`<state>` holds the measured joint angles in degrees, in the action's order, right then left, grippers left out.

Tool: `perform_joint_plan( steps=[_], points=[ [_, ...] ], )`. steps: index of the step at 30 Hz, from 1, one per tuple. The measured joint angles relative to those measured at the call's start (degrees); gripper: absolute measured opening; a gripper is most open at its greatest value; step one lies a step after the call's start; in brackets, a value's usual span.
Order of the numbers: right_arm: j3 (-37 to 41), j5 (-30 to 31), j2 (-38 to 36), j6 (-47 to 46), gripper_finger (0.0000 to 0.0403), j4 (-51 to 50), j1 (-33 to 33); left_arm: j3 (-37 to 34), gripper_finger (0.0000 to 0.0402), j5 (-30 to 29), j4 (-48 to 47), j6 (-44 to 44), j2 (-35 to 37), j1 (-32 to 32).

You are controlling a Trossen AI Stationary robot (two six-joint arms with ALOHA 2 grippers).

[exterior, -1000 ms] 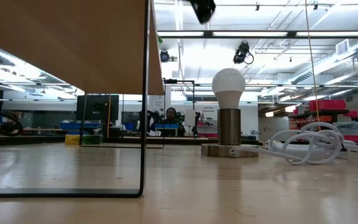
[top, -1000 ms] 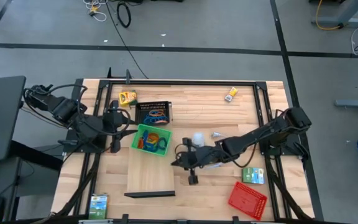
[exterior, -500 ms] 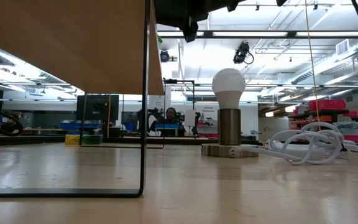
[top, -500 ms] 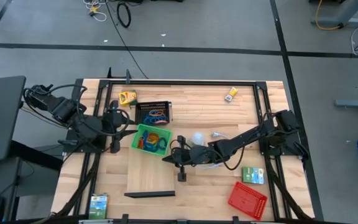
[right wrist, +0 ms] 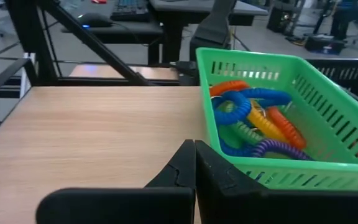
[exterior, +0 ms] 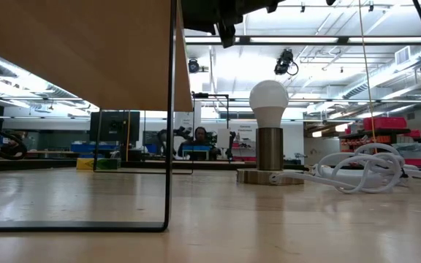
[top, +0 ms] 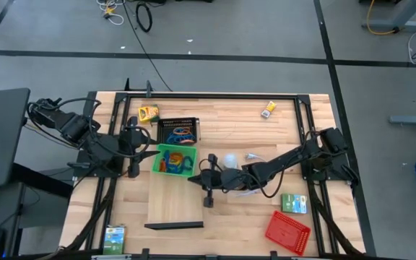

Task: Pick & Place Office Desk Supplies
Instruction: Put the green bin on the shelf

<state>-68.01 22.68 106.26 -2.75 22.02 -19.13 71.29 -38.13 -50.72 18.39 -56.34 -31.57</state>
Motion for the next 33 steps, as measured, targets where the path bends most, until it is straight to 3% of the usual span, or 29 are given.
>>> perform_joint_plan(
  steps=[13, 21, 28, 33],
  points=[
    [0.0, 6.4, 0.0, 0.1, 0.0000, -0.9, -0.6, 0.0, 0.0140, 0.0, 0.0, 0.0, 0.0, 0.0],
    [-2.6, -6.0, 0.1, -0.2, 0.0000, -3.7, -0.6, 0.0, 0.0140, 0.0, 0.0, 0.0, 0.0, 0.0],
    [-6.4, -7.5, 3.1, -1.3, 0.0000, -6.6, 1.2, 0.0, 0.0140, 0.0, 0.0, -0.5, 0.1, 0.0],
    [-8.2, -5.4, 5.9, -1.1, 0.0000, -7.7, 1.9, 0.0, 0.0140, 0.0, 0.0, 0.0, 0.2, 0.0]
  ],
)
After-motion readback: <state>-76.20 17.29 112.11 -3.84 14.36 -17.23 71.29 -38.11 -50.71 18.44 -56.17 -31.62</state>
